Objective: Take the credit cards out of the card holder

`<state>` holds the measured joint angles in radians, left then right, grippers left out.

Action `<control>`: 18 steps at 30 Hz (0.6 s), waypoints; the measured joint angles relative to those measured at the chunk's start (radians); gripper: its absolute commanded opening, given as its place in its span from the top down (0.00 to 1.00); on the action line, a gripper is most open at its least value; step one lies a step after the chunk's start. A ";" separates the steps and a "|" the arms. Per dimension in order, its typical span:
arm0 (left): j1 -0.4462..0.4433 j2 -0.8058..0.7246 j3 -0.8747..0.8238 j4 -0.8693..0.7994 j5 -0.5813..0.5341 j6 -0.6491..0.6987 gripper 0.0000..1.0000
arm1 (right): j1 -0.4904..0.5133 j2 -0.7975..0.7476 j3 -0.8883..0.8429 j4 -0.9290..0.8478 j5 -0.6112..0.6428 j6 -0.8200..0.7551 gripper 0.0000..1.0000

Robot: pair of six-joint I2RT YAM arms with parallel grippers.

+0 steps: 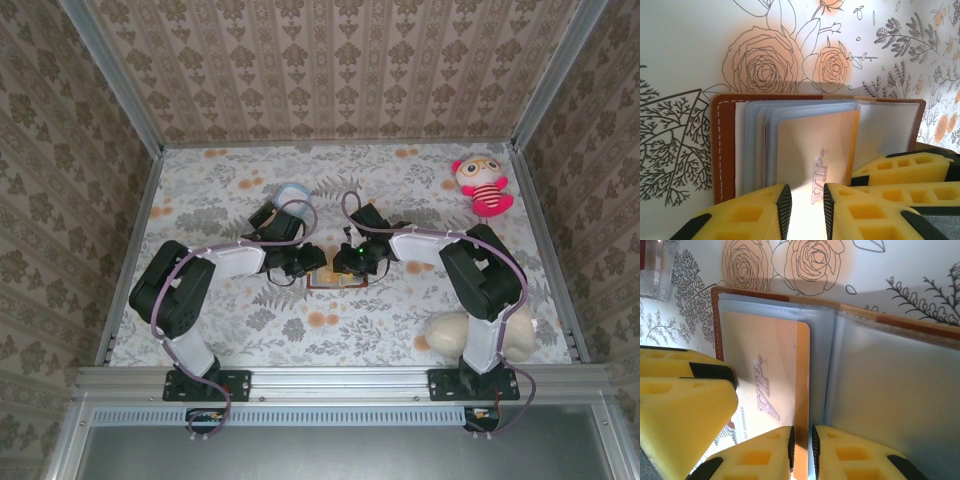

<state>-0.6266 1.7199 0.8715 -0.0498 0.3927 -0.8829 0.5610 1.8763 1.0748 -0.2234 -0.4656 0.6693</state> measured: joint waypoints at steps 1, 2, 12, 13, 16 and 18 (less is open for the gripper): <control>0.000 0.000 -0.001 0.003 0.000 0.000 0.72 | 0.000 0.001 0.001 0.000 0.000 -0.003 0.79; 0.000 0.000 -0.002 0.004 0.000 0.000 0.72 | 0.000 0.002 0.002 0.000 0.000 -0.006 0.79; 0.001 0.000 -0.002 0.006 0.000 0.000 0.72 | -0.005 0.002 0.002 0.001 -0.014 -0.011 0.87; 0.003 0.000 -0.002 0.006 0.001 0.000 0.72 | -0.006 0.002 0.002 0.000 -0.014 -0.011 0.88; 0.006 0.000 -0.002 0.006 0.003 0.000 0.71 | -0.007 0.002 0.002 0.003 -0.014 -0.011 0.91; 0.007 0.000 -0.001 0.005 0.003 0.000 0.71 | -0.007 0.002 0.002 0.005 -0.014 -0.011 0.93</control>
<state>-0.6197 1.7195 0.8703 -0.0444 0.3962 -0.8829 0.5537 1.8786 1.0763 -0.2188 -0.4801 0.6579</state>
